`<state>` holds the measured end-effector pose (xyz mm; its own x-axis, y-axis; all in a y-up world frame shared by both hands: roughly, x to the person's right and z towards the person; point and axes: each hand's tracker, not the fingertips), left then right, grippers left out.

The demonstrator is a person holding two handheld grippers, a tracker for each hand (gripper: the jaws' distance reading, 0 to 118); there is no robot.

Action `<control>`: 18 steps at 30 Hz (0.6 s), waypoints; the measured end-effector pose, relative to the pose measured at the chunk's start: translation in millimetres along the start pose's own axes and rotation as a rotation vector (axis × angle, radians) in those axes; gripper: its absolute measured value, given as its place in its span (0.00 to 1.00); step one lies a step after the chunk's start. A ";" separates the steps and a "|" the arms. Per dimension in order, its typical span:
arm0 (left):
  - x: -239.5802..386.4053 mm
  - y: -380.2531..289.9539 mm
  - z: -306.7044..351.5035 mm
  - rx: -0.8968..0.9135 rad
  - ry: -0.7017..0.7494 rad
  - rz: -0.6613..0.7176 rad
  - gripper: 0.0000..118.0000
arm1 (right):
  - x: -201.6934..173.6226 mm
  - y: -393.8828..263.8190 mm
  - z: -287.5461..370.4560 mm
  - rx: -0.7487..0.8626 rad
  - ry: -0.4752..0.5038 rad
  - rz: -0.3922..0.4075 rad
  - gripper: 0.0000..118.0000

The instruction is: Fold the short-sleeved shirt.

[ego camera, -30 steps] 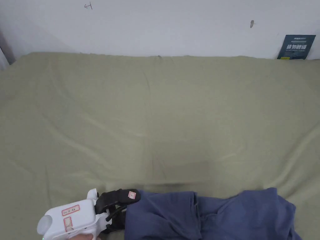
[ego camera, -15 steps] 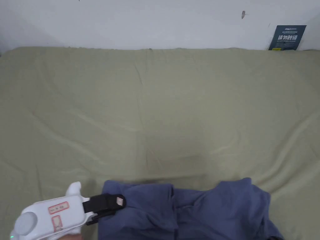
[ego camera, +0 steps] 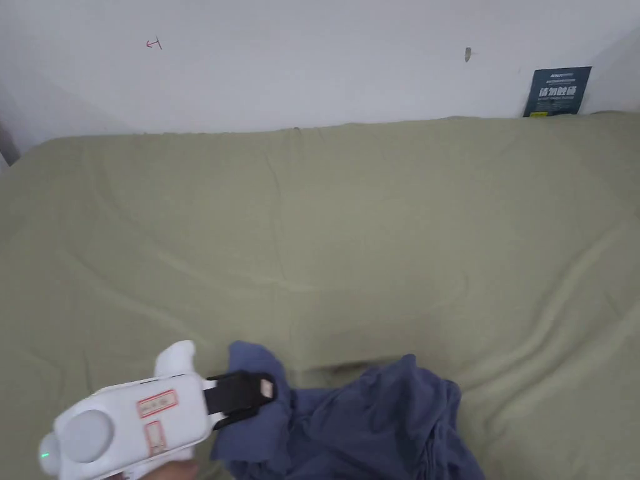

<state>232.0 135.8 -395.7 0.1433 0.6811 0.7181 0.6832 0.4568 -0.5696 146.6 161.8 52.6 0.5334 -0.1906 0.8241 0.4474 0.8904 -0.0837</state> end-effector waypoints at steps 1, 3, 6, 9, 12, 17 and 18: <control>16.8 -4.7 -18.0 -0.021 -0.026 -0.011 0.06 | 3.5 -1.2 2.6 0.005 -0.007 -0.004 0.05; 41.6 -16.0 -55.2 -0.057 -0.041 -0.021 0.06 | 11.4 -3.6 9.2 0.017 -0.023 -0.021 0.05; 67.8 -34.5 -116.5 -0.136 0.052 -0.060 0.06 | 25.5 -9.1 18.7 0.029 -0.054 -0.057 0.05; 71.1 -52.1 -157.4 -0.202 0.198 -0.117 0.07 | 39.1 -13.8 27.3 0.030 -0.082 -0.078 0.05; 65.3 -54.6 -154.8 -0.182 0.155 -0.061 0.48 | 52.9 -17.6 34.0 0.034 -0.104 -0.112 0.05; 77.8 -37.1 -83.7 0.016 0.006 -0.097 0.73 | 66.8 -24.1 32.9 0.021 -0.121 -0.128 0.05; 77.6 -34.1 -70.3 0.062 0.008 -0.102 0.73 | 67.4 -24.7 31.6 0.020 -0.123 -0.127 0.05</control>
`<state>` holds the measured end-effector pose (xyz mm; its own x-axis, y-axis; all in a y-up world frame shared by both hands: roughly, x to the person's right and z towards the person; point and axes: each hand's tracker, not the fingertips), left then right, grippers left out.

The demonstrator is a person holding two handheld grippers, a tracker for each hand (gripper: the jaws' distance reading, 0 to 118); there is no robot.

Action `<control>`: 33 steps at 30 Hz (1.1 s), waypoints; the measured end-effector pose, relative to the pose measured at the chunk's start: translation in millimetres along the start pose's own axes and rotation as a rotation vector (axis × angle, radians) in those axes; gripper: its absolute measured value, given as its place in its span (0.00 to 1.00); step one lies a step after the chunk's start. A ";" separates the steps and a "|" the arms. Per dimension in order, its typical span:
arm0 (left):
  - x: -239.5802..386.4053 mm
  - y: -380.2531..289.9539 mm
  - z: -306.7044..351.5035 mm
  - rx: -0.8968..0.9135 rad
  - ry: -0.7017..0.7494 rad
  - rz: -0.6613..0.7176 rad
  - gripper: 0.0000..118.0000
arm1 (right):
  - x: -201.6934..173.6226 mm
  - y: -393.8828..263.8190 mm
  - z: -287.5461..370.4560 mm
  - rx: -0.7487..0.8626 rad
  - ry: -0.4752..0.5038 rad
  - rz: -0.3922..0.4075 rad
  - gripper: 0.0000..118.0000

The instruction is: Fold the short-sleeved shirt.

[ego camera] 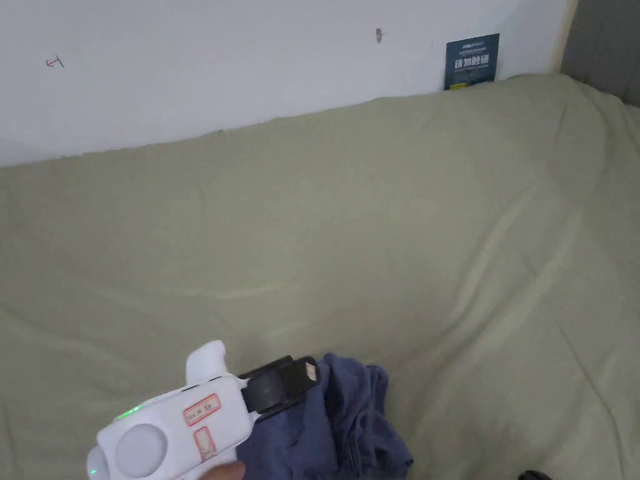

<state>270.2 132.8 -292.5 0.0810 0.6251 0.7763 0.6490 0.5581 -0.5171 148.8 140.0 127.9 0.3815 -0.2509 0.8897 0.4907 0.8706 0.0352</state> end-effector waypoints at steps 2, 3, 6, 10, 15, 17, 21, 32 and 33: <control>-14.0 2.1 12.6 0.012 0.049 0.020 0.73 | 0.5 -1.4 -4.0 -0.002 0.006 -0.009 0.05; -21.7 0.2 11.1 -0.013 0.112 0.035 0.68 | 0.1 -1.2 -5.6 -0.002 0.013 -0.017 0.05; -36.3 -15.9 -6.0 -0.105 0.173 0.103 0.08 | -4.3 0.0 -8.3 -0.001 0.028 -0.024 0.05; -10.2 -48.9 -50.6 -0.166 0.023 0.101 0.08 | -8.7 3.2 -7.8 -0.004 0.036 -0.010 0.05; 16.4 -69.6 -107.6 -0.226 0.000 0.105 0.08 | -11.3 11.9 -10.8 -0.024 0.034 0.003 0.05; 5.4 -70.6 -110.6 -0.230 0.006 0.134 0.07 | -13.1 16.8 -17.8 -0.042 0.064 -0.004 0.05; 3.2 -56.7 -42.2 -0.163 -0.051 0.049 0.08 | -24.8 33.6 -66.8 -0.130 0.197 -0.026 0.05; -135.3 -30.7 68.1 -0.059 0.035 0.265 0.81 | -14.5 -1.4 -256.2 -0.529 0.201 -0.220 0.04; -144.0 -31.7 63.0 -0.073 0.010 0.310 0.81 | -11.8 -5.4 -256.2 -0.526 0.176 -0.221 0.04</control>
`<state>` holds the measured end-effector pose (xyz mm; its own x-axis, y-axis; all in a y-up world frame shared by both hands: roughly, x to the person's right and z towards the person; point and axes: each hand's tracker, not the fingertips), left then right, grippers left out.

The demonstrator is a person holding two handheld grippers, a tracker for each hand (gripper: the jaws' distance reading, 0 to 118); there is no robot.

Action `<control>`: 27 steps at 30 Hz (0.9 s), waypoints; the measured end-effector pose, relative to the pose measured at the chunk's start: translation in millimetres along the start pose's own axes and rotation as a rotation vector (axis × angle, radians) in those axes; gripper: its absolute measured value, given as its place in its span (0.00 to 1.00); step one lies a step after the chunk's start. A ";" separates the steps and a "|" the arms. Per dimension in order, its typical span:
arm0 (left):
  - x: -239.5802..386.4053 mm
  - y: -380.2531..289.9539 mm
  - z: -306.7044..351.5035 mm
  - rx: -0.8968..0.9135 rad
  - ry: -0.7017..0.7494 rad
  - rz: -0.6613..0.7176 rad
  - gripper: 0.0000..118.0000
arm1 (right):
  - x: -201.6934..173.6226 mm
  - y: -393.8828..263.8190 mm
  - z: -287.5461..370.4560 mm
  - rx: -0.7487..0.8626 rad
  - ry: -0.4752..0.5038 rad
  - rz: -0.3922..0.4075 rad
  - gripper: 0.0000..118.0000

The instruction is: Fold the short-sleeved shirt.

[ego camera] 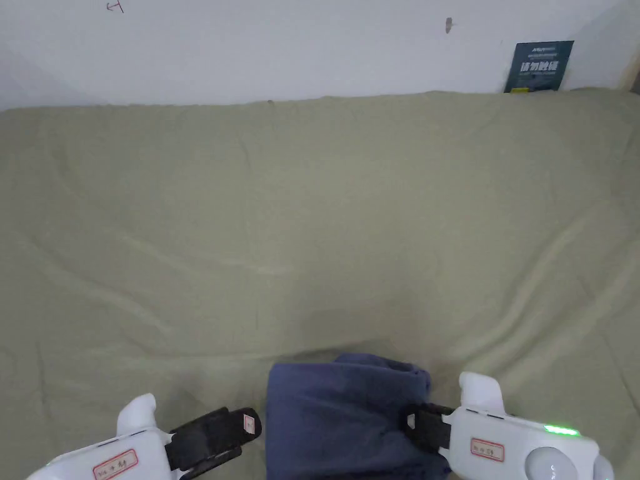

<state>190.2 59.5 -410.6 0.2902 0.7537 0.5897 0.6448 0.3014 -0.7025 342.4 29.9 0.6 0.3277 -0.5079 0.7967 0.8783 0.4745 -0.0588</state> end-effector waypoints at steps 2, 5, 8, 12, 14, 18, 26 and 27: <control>-17.9 3.2 -26.1 -0.059 -0.048 0.089 0.80 | 5.6 1.8 0.2 0.019 0.034 -0.048 0.04; -25.5 0.2 -67.7 -0.163 -0.273 0.168 0.79 | 0.7 4.2 -1.2 0.020 0.023 -0.057 0.04; -20.4 -7.3 -108.9 -0.215 -0.384 0.220 0.75 | 0.1 4.5 -2.3 0.023 0.021 -0.037 0.04; -24.5 -10.1 -124.6 -0.194 -0.305 0.230 0.21 | 6.1 3.0 5.9 0.044 0.059 -0.051 0.03; -15.2 -1.8 -108.8 -0.195 -0.265 0.164 0.21 | 3.8 1.2 16.4 0.062 0.076 -0.040 0.03; -28.3 30.1 -60.5 -0.126 -0.195 0.066 0.20 | -6.7 -0.9 35.9 0.081 0.054 0.007 0.03; -130.8 151.6 105.8 0.026 0.075 -0.046 0.20 | -35.9 -17.2 50.8 0.093 0.021 0.050 0.03; -143.2 164.8 119.3 0.009 0.086 -0.064 0.20 | -39.0 -19.5 50.3 0.093 0.020 0.050 0.03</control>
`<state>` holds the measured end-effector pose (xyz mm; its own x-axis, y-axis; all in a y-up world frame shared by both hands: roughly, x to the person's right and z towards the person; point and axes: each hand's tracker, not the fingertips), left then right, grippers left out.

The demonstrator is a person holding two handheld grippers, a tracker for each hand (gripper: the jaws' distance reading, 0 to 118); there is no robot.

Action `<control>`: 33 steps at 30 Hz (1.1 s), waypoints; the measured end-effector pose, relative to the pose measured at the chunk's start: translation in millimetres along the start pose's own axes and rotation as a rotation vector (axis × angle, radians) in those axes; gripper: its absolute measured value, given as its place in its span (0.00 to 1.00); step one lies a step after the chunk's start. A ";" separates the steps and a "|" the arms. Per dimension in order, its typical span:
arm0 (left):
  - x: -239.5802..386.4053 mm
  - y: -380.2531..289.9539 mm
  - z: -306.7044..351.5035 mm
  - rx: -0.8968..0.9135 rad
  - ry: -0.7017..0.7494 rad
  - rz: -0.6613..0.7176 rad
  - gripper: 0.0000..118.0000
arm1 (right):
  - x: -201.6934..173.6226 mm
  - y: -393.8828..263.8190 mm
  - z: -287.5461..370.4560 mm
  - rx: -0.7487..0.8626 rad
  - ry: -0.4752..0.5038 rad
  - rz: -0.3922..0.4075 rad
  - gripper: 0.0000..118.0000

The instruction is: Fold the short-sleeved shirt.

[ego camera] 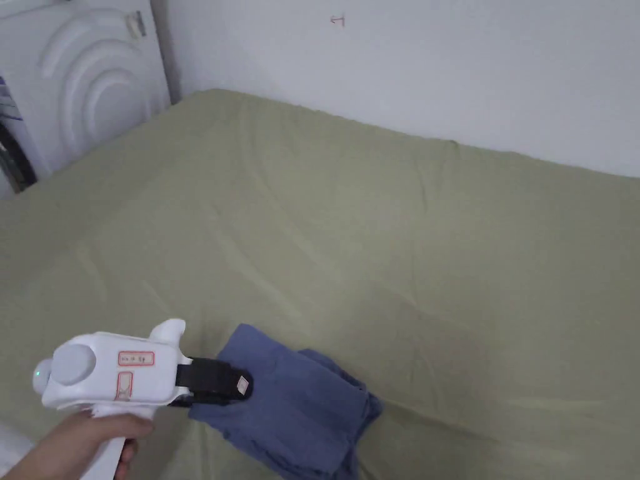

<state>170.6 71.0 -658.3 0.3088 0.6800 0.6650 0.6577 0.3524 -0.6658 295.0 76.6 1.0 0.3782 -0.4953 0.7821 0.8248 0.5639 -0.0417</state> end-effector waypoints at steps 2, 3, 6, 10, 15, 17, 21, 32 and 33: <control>-38.2 26.4 27.5 -0.016 0.081 -0.048 0.20 | -8.6 -5.1 -2.4 -0.006 -0.008 -0.012 0.03; -56.8 35.6 37.0 -0.018 0.119 -0.046 0.20 | -12.4 -7.3 -3.6 -0.008 -0.010 -0.017 0.03; -96.2 44.3 55.6 0.004 0.178 0.070 0.21 | -23.8 -13.1 -8.0 -0.020 -0.024 -0.020 0.03; -97.7 31.2 60.7 0.030 0.092 0.030 0.29 | -36.9 -16.4 -12.9 -0.030 -0.033 -0.008 0.03; -104.2 18.1 111.3 0.156 0.150 -0.047 0.86 | -52.6 -15.4 -6.9 -0.009 -0.007 0.016 0.03; -95.6 4.5 144.8 0.231 0.200 -0.052 0.86 | -57.2 -16.9 -2.6 -0.005 0.002 0.039 0.03; -75.9 -31.4 184.5 0.347 0.328 0.013 0.10 | -62.5 -22.8 7.0 0.018 0.010 0.068 0.03; 178.7 -144.4 121.4 0.621 0.328 -0.410 0.00 | -66.4 -3.4 111.9 0.298 -0.093 0.300 0.03; 209.9 -155.1 119.9 0.678 0.330 -0.465 0.00 | -68.6 2.6 130.8 0.349 -0.105 0.330 0.03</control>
<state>51.0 236.1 -456.1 0.3631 0.1902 0.9122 0.2496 0.9233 -0.2918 216.3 198.5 28.6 0.5362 -0.1933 0.8216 0.4711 0.8763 -0.1012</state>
